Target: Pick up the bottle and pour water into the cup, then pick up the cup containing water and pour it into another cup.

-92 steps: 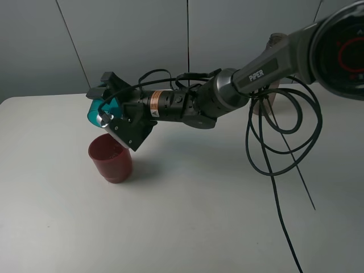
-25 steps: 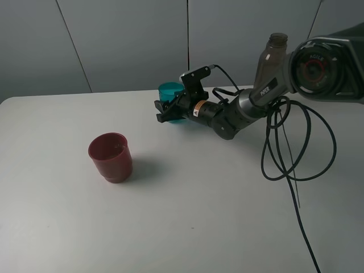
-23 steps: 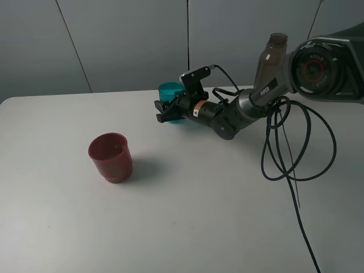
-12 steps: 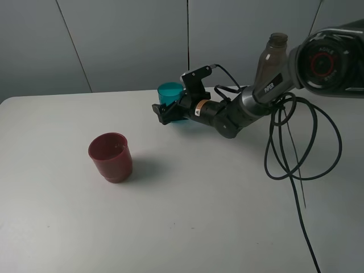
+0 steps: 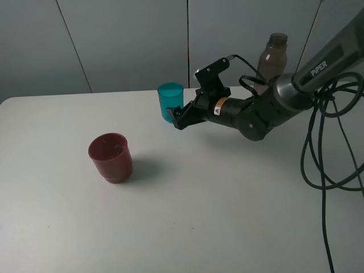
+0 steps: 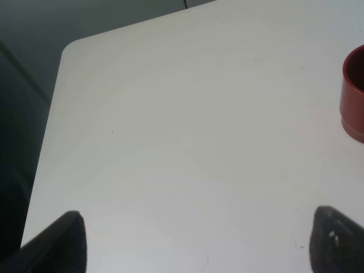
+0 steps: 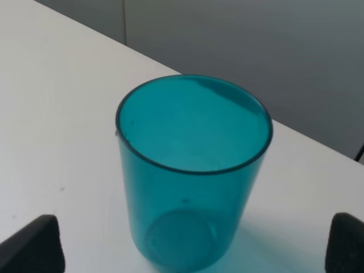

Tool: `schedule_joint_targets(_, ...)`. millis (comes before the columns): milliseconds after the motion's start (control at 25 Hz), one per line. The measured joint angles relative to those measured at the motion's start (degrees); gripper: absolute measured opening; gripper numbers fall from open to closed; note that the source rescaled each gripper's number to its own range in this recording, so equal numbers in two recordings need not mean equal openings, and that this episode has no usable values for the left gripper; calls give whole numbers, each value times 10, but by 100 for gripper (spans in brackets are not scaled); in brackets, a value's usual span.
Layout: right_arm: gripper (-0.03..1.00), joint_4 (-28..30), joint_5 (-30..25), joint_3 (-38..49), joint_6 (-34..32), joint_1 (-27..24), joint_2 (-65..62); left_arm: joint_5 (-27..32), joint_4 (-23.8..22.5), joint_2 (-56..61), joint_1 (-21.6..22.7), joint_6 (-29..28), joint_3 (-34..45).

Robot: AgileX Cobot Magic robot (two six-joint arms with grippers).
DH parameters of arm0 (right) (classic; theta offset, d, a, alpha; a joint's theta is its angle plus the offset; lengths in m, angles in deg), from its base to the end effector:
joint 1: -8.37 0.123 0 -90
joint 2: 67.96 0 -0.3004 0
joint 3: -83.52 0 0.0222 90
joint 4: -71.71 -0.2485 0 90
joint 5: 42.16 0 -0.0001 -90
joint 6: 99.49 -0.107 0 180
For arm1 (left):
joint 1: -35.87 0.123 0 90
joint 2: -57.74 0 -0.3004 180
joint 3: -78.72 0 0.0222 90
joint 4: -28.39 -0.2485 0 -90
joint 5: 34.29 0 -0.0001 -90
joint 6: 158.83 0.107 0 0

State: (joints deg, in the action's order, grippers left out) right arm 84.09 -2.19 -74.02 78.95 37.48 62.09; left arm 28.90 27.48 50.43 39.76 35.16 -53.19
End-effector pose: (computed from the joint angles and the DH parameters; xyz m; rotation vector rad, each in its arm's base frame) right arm 0.3642 0.2196 0.1009 -0.7187 1.8567 0.3756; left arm -0.0122 0.0007 0.2693 0.1815 2.0685 0.2105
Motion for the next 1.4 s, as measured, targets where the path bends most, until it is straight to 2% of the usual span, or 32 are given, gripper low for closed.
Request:
schedule_joint_targets(120, 100, -5, -5, 55, 7, 0, -85, 0, 0, 0, 0, 0, 0)
schedule_joint_targets(240, 100, -10, -62, 88, 10, 0, -188, 0, 0, 0, 0, 0, 0)
schedule_joint_targets(640, 100, -31, -525, 93, 5, 0, -553, 0, 0, 0, 0, 0, 0)
schedule_joint_targets(920, 100, -47, -809, 96, 5, 0, -744, 0, 0, 0, 0, 0, 0)
schedule_joint_targets(1200, 100, -74, -1028, 98, 5, 0, -909, 0, 0, 0, 0, 0, 0)
schedule_joint_targets(1320, 100, -74, -1069, 113, 6, 0, -976, 0, 0, 0, 0, 0, 0)
schedule_joint_targets(1400, 100, -74, -1073, 131, 6, 0, -1024, 0, 0, 0, 0, 0, 0)
